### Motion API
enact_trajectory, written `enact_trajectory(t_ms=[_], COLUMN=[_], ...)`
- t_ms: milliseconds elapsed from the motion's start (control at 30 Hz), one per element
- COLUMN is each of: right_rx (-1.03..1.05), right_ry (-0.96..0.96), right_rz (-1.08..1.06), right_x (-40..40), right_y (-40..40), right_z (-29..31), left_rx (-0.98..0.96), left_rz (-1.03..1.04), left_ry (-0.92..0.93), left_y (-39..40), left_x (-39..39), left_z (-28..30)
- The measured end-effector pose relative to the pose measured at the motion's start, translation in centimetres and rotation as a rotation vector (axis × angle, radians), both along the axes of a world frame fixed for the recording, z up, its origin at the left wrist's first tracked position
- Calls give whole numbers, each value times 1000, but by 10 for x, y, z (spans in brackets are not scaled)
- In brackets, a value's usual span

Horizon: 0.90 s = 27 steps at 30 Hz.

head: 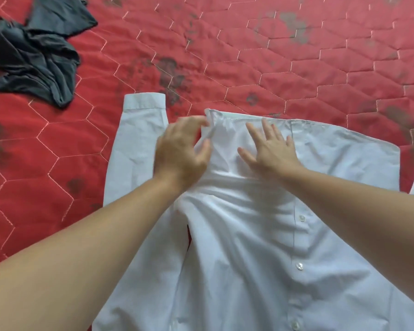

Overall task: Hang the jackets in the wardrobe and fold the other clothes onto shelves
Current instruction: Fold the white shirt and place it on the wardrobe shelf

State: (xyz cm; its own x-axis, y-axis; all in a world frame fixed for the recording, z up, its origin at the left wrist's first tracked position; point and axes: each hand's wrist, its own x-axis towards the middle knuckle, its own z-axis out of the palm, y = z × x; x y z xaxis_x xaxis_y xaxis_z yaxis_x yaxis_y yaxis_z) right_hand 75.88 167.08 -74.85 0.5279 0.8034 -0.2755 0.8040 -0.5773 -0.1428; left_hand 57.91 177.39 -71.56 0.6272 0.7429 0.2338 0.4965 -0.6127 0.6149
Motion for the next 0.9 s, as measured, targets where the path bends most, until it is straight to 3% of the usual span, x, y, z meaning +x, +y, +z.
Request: enact_trajectory(t_ms=[67, 100, 133, 233, 300, 333, 433, 500, 633, 767, 800, 900], right_rx=[-71, -81, -75, -33, -16, -12, 54, 165, 231, 160, 159, 157], right_ry=[2, -6, -15, -23, 4, 23, 79, 51, 0, -103, -111, -88], right_rz=[-6, -13, -31, -75, -91, -102, -119, -79, 35, 18, -5, -10], right_x=[6, 9, 13, 20, 20, 19, 12, 4, -12, -20, -21, -21], right_y=[6, 6, 5, 6, 11, 15, 24, 32, 49, 49, 48, 49], right_z=[-6, -8, -11, -13, -10, -8, -3, 1, 1, -15, -20, -27], left_rx=[69, -33, -206, -683, -801, -746, -378, -250, -131, 234, 259, 234], left_rz=[-181, -185, -154, -26, 75, 53, -186, -225, -162, -97, -90, -110], left_ry=[274, 391, 386, -159, -259, -155, 421, 580, 592, 825, 811, 509], left_y=[6, 11, 18, 39, 55, 62, 76, 84, 107, 111, 105, 55], left_x=[28, 39, 48, 65, 71, 73, 74, 72, 66, 70, 72, 70], left_z=[-11, -18, -22, -16, -3, 4, 17, 18, 17, 9, 7, -3])
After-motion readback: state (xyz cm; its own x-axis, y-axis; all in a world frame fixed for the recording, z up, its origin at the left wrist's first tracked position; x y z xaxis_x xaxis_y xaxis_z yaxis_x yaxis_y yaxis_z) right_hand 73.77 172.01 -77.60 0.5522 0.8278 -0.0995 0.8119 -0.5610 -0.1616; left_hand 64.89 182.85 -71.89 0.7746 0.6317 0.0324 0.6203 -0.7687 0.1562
